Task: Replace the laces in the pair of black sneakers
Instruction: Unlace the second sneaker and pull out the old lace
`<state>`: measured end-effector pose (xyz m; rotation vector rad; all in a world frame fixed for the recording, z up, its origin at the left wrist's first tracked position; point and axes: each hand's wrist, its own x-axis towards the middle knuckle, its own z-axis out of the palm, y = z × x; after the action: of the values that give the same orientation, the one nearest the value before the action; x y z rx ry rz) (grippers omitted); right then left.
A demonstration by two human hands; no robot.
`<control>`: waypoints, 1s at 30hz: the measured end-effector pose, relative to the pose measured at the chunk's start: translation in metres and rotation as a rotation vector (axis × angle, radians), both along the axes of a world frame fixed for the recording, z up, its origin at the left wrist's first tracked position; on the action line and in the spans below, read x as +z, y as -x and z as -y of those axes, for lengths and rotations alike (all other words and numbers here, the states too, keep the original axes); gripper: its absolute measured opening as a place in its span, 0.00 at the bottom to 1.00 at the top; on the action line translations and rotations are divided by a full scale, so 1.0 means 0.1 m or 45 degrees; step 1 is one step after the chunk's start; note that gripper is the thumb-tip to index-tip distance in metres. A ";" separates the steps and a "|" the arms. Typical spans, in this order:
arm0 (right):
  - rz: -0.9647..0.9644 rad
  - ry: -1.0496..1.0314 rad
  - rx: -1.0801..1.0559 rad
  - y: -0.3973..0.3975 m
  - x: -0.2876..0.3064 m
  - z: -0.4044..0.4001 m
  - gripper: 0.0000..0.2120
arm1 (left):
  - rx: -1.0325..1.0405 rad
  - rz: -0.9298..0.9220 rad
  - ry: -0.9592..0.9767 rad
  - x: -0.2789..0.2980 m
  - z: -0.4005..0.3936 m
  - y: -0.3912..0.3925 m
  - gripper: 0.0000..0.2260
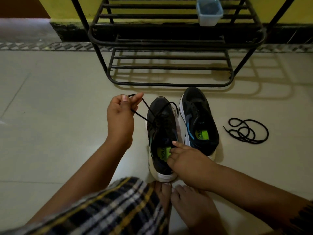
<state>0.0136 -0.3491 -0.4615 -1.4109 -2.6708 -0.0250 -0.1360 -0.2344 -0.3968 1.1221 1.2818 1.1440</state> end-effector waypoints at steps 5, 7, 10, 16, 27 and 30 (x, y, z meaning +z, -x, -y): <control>0.003 0.017 0.000 0.00 -0.01 0.01 0.21 | -0.033 -0.465 -0.307 -0.12 0.03 0.08 0.08; 0.001 0.016 0.003 0.00 -0.01 0.00 0.21 | -0.045 -0.558 -0.443 -0.15 0.03 0.08 0.07; 0.001 0.004 0.006 0.00 0.00 0.01 0.20 | -0.166 -0.691 -0.792 -0.19 0.03 0.10 0.06; 0.014 -0.007 0.012 -0.01 -0.03 0.01 0.17 | -0.194 -1.024 -1.226 -0.18 0.03 0.15 0.07; 0.019 0.010 -0.012 -0.02 -0.06 0.02 0.19 | -0.476 -1.744 -0.495 -0.46 0.04 0.36 0.07; 0.011 0.010 -0.006 -0.01 -0.06 0.02 0.19 | -0.558 -1.735 -0.501 -0.49 0.09 0.32 0.12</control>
<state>0.0150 -0.3507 -0.4680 -1.4223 -2.6777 -0.0217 -0.1680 -0.2435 -0.4459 2.5398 1.6219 0.1617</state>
